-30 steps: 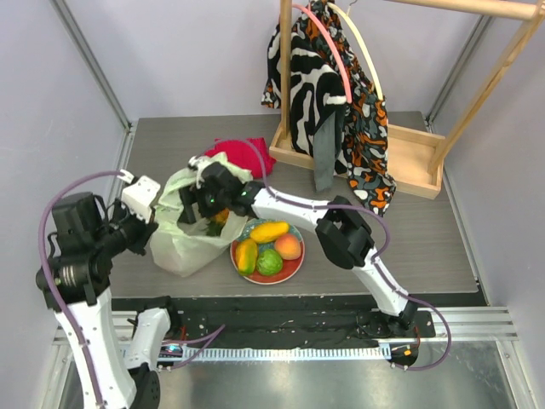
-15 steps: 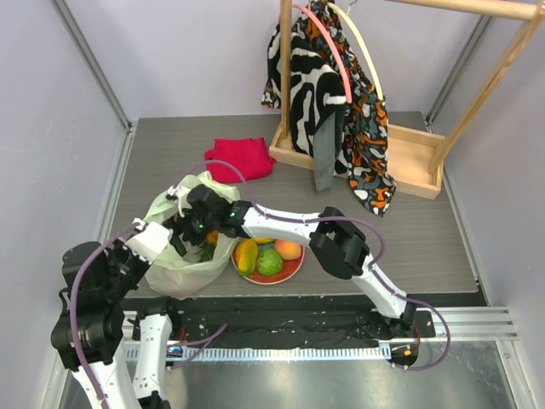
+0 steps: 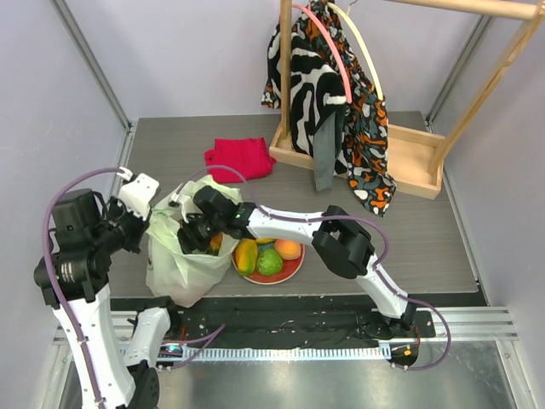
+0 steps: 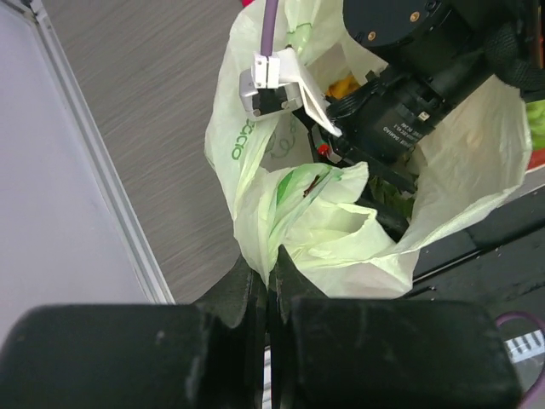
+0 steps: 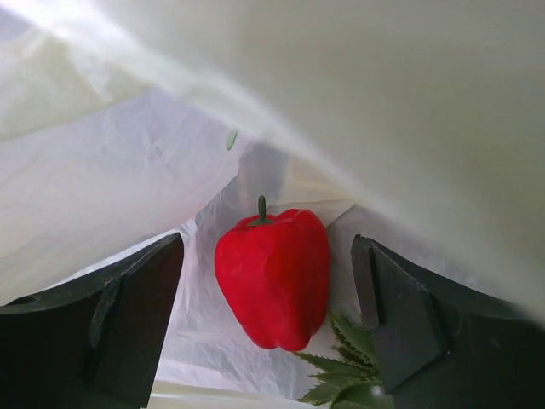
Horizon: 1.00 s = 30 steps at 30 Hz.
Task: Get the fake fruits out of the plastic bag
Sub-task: Adjust the plastic bag at the center of the board.
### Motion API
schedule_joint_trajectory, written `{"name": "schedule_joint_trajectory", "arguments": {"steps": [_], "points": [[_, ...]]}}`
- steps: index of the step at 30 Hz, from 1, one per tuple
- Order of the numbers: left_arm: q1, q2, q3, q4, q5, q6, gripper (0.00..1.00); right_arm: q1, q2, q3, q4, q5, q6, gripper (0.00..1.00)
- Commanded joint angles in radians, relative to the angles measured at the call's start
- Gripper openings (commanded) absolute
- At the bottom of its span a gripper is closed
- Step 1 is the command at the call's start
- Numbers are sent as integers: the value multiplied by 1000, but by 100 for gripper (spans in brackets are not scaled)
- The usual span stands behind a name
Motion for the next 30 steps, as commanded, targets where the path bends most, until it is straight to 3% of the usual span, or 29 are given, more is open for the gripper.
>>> {"name": "schedule_joint_trajectory", "arguments": {"steps": [1, 4, 9, 14, 19, 23, 25, 30], "points": [[3, -29, 69, -240, 8, -89, 0, -42, -32, -54, -84, -15, 56, 89], [3, -42, 54, -189, -64, -133, 0, -111, -39, -23, -59, -17, 12, 89], [5, 68, 112, -30, -52, -243, 0, -260, 43, 225, -84, 87, -50, 91], [3, 229, 312, 100, -3, -303, 0, -315, 120, 515, -82, 233, -200, 95], [5, 388, 495, 113, 81, -345, 0, -326, 79, 609, -81, 389, -382, 98], [3, 370, 463, 73, 138, -322, 0, -346, 5, 537, -94, 445, -455, 98], [3, 306, 341, 52, 144, -304, 0, -346, -42, 468, -131, 443, -429, 98], [3, 169, 85, -68, 166, -230, 0, -317, -151, 51, -171, 335, -283, 94]]}}
